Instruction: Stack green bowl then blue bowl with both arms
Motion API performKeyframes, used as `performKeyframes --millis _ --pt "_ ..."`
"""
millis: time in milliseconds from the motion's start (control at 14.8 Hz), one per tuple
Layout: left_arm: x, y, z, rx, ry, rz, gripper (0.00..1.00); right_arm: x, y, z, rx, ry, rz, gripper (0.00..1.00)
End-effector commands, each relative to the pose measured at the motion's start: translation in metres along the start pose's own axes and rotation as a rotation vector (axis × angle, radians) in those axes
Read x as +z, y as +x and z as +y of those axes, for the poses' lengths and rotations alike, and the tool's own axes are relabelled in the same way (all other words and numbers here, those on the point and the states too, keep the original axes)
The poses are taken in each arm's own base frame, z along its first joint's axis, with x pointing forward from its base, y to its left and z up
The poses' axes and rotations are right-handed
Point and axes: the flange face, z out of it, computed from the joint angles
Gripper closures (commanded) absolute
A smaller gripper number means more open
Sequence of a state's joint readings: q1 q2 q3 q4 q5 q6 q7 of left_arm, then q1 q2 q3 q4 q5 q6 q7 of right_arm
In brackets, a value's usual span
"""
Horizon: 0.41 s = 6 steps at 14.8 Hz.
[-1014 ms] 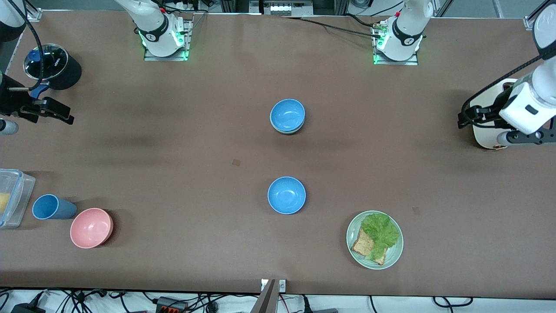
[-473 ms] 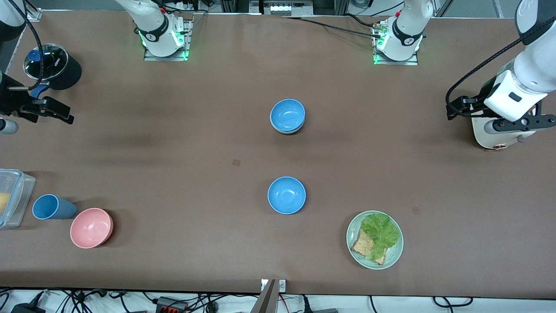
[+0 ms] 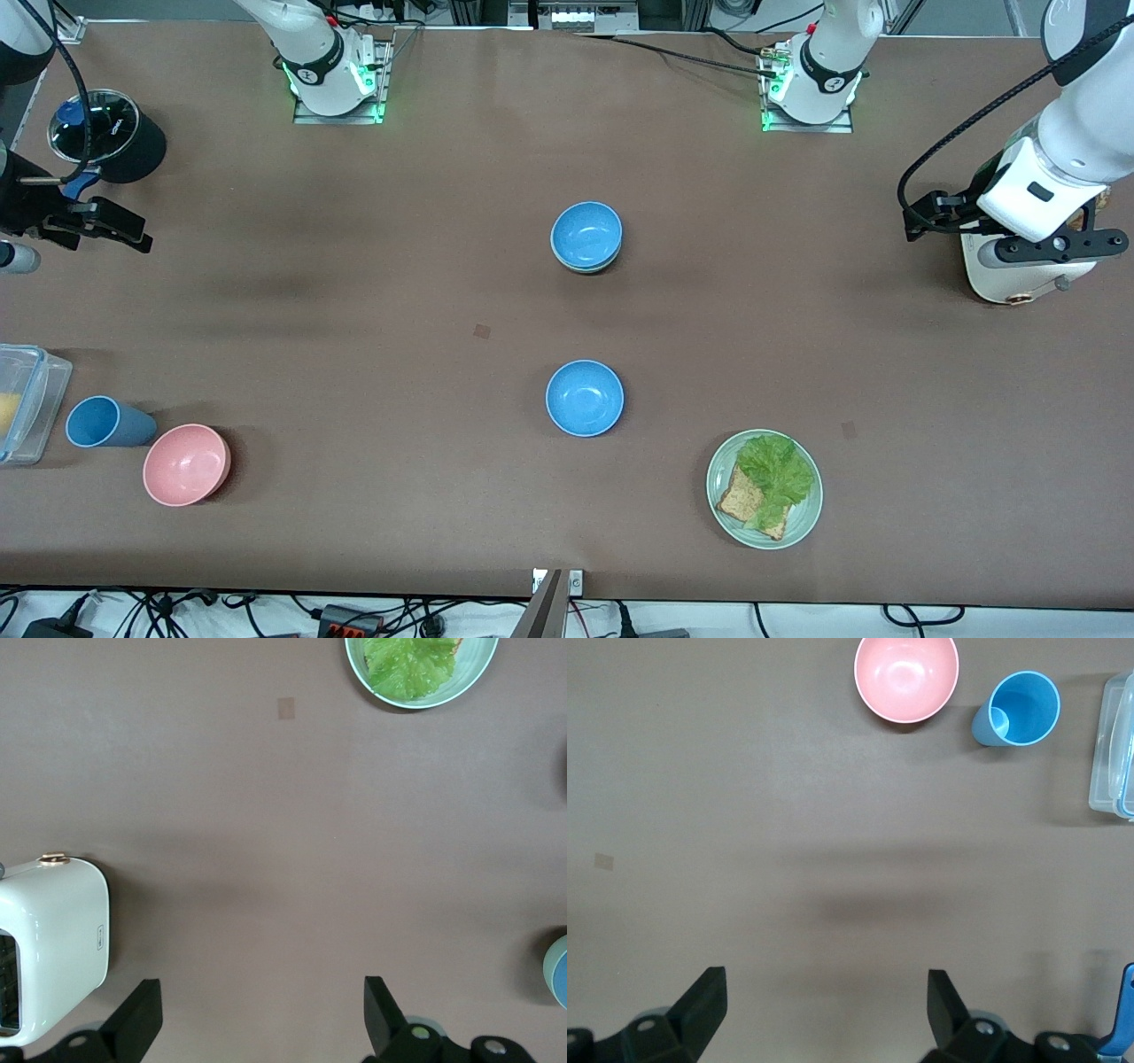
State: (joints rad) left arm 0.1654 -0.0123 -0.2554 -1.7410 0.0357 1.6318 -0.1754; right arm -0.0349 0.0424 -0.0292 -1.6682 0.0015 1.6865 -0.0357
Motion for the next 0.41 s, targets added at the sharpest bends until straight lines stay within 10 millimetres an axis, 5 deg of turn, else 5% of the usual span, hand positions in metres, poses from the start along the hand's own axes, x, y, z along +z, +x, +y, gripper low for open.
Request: performKeyframes --millis 0,338 --pt "-0.0053 -0.0075 0.0060 0.009 -0.019 0.013 0.00 -0.0028 -0.0105 -0.0021 -0.016 -0.013 -0.001 0.00" --pt "-0.0035 -0.0059 0.0039 0.001 -0.057 0.002 0.00 -0.0025 -0.0108 -0.0012 -0.015 -0.013 -0.004 0.00"
